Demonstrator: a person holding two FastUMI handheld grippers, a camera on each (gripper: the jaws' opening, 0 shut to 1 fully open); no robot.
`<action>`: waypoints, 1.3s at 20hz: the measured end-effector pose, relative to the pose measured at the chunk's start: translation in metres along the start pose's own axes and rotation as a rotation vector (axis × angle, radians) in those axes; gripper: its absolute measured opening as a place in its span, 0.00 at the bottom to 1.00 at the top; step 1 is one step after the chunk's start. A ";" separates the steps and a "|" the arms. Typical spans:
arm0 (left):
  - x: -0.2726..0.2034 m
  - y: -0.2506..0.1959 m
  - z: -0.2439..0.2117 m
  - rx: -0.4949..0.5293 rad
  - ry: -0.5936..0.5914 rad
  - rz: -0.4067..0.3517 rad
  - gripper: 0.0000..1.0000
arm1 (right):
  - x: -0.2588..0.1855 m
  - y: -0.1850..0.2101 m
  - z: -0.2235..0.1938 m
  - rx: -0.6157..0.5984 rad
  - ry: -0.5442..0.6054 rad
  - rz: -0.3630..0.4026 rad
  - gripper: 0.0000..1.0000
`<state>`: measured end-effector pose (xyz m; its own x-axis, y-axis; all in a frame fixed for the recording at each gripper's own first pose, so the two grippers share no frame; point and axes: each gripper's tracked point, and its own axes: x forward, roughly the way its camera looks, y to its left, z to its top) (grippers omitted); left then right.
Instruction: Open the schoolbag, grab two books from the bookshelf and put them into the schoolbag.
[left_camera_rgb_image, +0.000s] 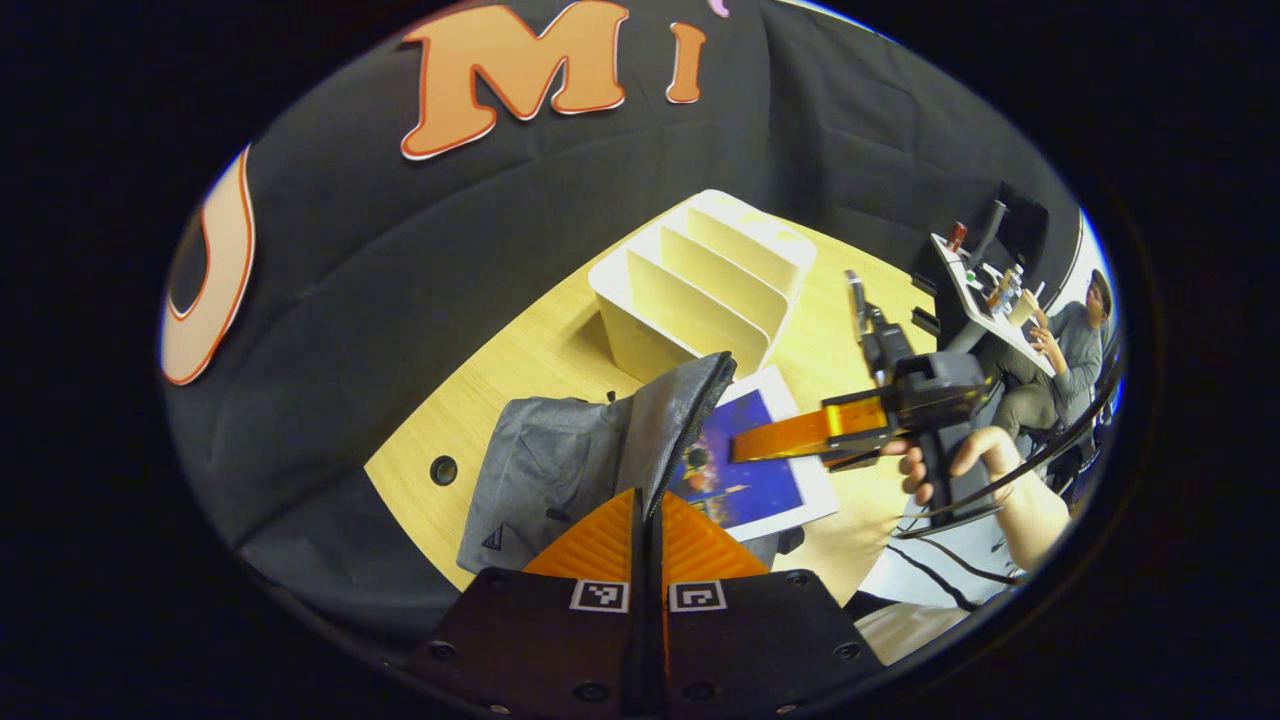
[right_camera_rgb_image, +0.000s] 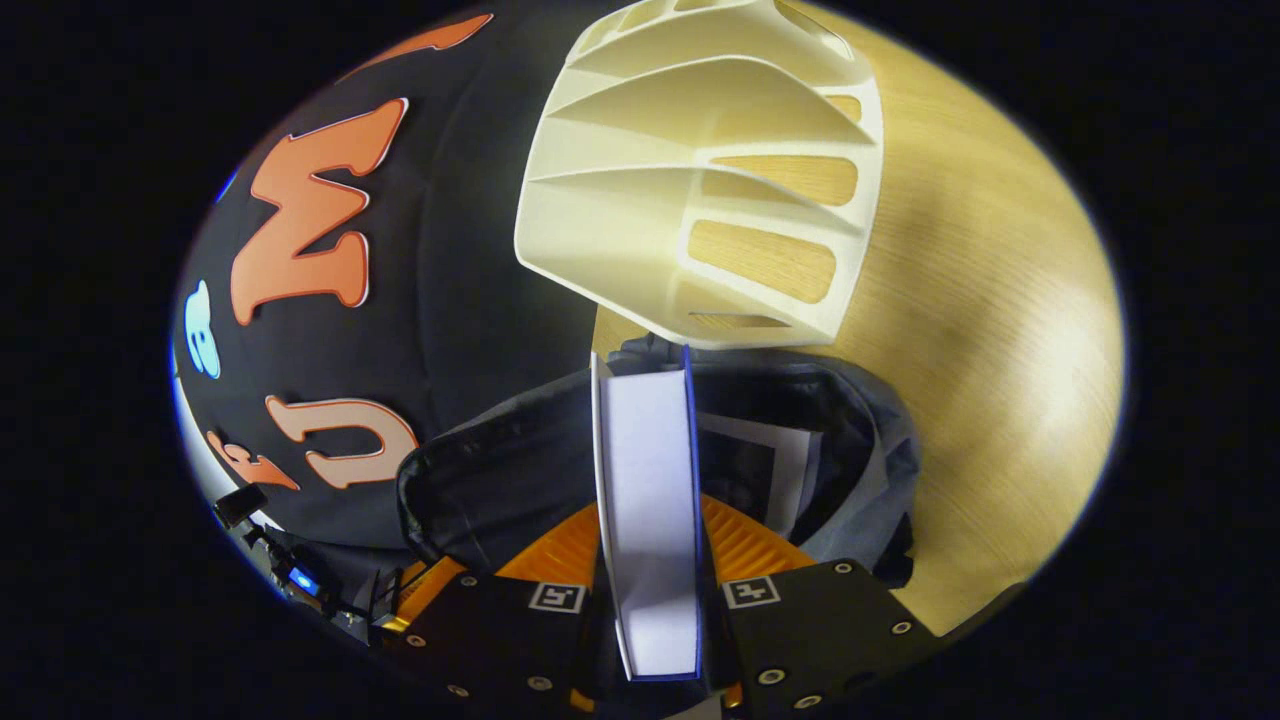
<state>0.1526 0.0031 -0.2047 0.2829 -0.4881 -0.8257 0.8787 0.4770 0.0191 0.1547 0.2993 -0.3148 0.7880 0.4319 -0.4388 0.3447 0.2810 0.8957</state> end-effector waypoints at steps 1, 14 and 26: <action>-0.002 -0.003 0.001 0.013 -0.003 0.000 0.01 | 0.007 0.000 0.001 -0.007 -0.018 0.016 0.35; -0.002 -0.018 -0.006 0.041 0.002 -0.021 0.01 | 0.066 -0.033 -0.021 0.046 -0.079 -0.102 0.61; 0.009 -0.020 -0.029 0.012 -0.034 -0.036 0.01 | -0.065 -0.073 0.000 -0.001 -0.099 -0.194 0.99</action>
<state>0.1260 0.0104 -0.2286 0.2636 -0.5297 -0.8062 0.8932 0.4496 -0.0033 0.0787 0.2510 -0.3514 0.7536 0.2834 -0.5932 0.4937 0.3518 0.7953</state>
